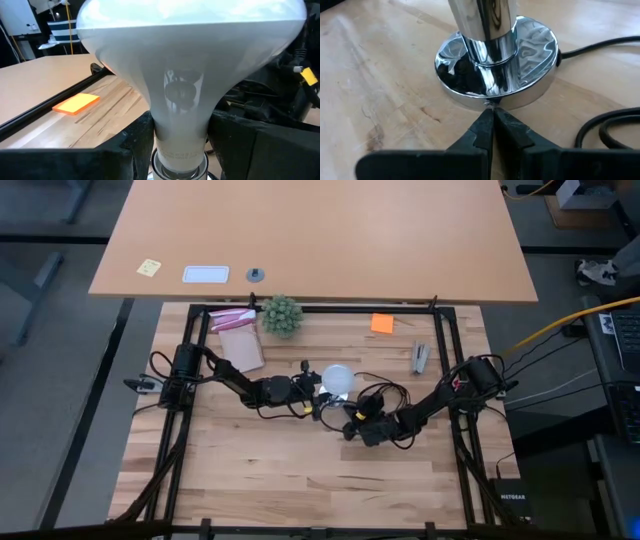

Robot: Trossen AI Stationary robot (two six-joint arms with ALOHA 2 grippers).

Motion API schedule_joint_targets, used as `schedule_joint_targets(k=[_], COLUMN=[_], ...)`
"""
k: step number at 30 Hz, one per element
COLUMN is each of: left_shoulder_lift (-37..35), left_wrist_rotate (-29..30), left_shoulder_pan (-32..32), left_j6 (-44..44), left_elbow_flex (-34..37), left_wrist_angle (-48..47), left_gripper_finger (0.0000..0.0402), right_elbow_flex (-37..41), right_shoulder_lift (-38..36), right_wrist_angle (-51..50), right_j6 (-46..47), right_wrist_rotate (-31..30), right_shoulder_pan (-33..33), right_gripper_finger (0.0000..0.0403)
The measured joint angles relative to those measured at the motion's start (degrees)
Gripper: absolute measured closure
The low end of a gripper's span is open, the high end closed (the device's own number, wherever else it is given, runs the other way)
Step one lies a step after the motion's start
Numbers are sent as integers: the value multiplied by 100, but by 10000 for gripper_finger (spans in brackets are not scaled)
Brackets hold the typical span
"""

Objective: Screw lightbulb
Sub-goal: Insert the lightbulb into the lamp

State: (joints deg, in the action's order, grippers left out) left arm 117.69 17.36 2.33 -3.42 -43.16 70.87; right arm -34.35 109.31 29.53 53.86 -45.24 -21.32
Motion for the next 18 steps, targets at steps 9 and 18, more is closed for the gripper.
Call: schedule_joint_targets(k=[9,18], left_shoulder_lift=[0,-2], left_wrist_rotate=[-12,-26], left_shoulder_pan=[4,4], left_j6=[0,0], left_elbow_flex=[0,0], left_wrist_angle=[1,2], left_gripper_finger=[243,243], right_elbow_flex=[-2,0], right_shoulder_lift=[-52,-52], right_wrist_angle=[244,245], right_j6=[-114,-151], right_wrist_rotate=[633,292], right_shoulder_pan=[-4,-2], right_gripper_finger=[379,379])
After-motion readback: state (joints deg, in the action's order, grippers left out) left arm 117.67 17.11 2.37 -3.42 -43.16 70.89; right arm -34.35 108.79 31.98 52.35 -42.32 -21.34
